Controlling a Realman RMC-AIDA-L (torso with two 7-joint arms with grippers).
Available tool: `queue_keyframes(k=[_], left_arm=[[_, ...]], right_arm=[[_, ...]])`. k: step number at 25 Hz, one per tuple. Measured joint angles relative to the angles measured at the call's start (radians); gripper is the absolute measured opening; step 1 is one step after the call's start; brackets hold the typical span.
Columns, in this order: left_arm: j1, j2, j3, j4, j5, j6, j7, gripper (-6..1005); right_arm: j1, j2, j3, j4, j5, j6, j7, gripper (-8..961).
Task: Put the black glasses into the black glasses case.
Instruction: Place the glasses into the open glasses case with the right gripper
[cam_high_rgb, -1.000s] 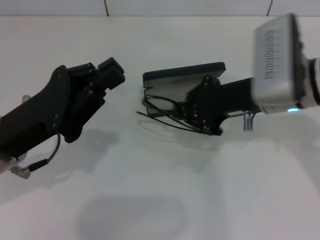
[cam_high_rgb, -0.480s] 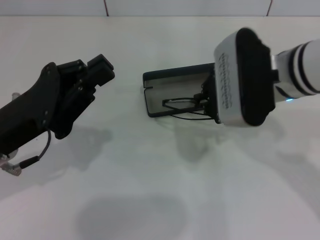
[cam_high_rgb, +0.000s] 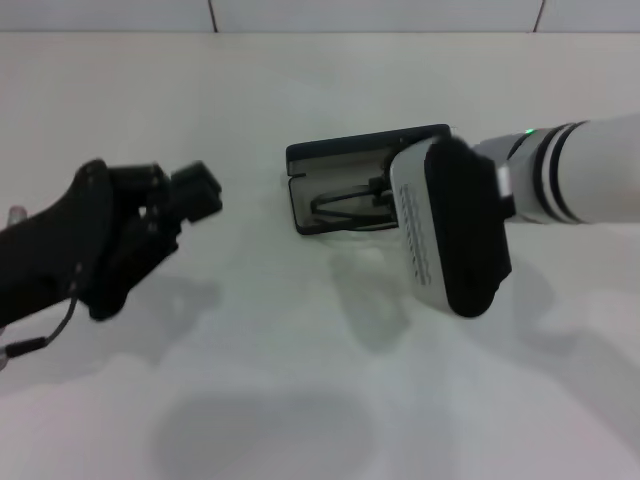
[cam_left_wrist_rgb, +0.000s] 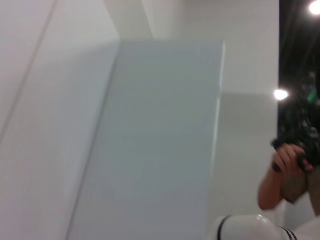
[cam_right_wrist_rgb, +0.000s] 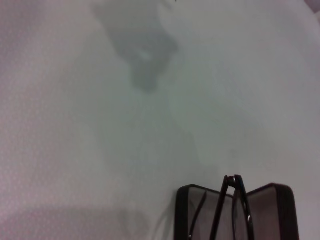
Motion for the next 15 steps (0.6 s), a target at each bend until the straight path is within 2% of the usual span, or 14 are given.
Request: queue_keyframes(k=[2, 5, 15], left_arm=[[0.017, 0.009, 0.004, 0.005, 0.009, 0.001, -0.004, 80], [0.030, 0.010, 0.001, 0.005, 0.006, 0.001, -0.001, 80], [0.035, 0.009, -0.003, 0.000, 0.004, -0.001, 0.005, 81]], right_arm=[[-0.020, 0.000, -0.022, 0.014, -0.012, 0.063, -0.028, 109], [-0.045, 0.000, -0.037, 0.028, -0.022, 0.138, -0.056, 109], [-0.056, 0.000, -0.085, 0.137, -0.025, 0.344, -0.090, 109]])
